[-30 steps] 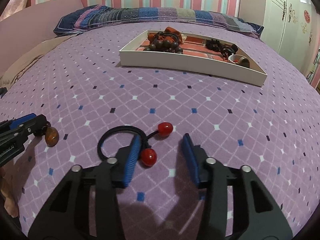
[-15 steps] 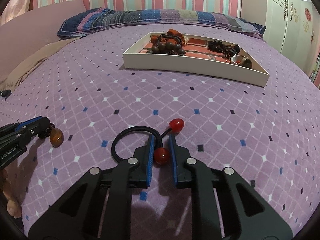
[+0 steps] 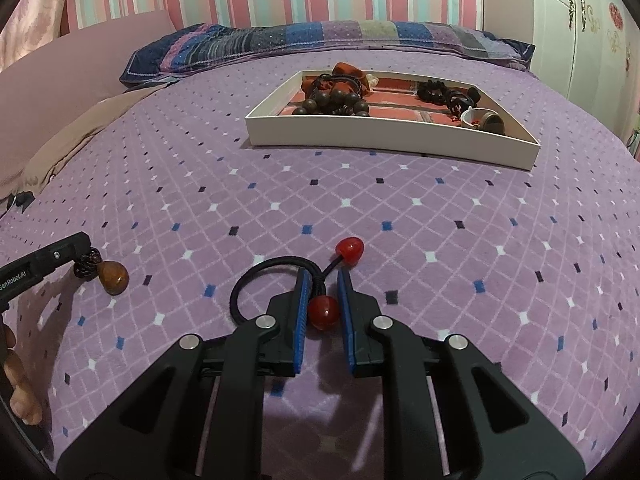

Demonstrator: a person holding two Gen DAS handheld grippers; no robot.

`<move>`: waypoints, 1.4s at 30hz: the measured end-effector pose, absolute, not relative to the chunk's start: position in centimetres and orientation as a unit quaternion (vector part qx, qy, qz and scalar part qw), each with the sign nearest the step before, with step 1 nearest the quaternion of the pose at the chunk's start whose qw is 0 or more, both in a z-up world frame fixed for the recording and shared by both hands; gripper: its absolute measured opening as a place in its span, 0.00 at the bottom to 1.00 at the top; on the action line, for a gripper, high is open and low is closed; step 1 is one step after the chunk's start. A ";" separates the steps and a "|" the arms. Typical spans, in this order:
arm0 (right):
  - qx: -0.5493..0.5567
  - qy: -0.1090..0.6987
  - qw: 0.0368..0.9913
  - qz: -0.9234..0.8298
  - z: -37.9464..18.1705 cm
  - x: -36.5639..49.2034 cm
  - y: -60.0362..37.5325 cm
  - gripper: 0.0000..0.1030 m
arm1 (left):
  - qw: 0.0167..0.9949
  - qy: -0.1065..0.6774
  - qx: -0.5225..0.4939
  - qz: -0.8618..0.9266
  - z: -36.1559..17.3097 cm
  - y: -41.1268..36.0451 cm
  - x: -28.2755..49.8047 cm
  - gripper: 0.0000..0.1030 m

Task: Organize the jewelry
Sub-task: 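Carry the pendant and red-bead hair tie with both tools over the tray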

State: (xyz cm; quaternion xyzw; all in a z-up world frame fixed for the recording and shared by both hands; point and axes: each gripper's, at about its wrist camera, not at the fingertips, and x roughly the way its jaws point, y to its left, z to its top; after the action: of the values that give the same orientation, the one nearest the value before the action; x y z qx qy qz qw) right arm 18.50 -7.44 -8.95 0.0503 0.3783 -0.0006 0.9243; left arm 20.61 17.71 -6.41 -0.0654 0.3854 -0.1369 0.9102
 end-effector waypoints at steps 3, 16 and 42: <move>0.053 0.377 0.925 0.000 -8.8 18.5 -7.8 0.15 | 0.913 0.378 -0.061 -0.138 -5.6 17.3 20.3 0.08; 0.052 0.368 0.928 0.005 -7.3 19.7 -10.8 0.15 | 0.927 0.349 -0.026 -0.136 -2.1 13.7 20.3 0.03; 0.064 0.342 0.937 -0.007 -3.6 23.6 -19.3 0.15 | 0.932 0.333 -0.009 -0.145 1.9 6.1 24.4 0.03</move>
State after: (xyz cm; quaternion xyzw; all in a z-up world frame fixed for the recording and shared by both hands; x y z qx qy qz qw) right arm 23.59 -19.30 -3.62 0.0642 0.3424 -0.0069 0.9373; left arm 24.41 6.14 1.93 -0.0086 0.3326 -0.1453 0.9318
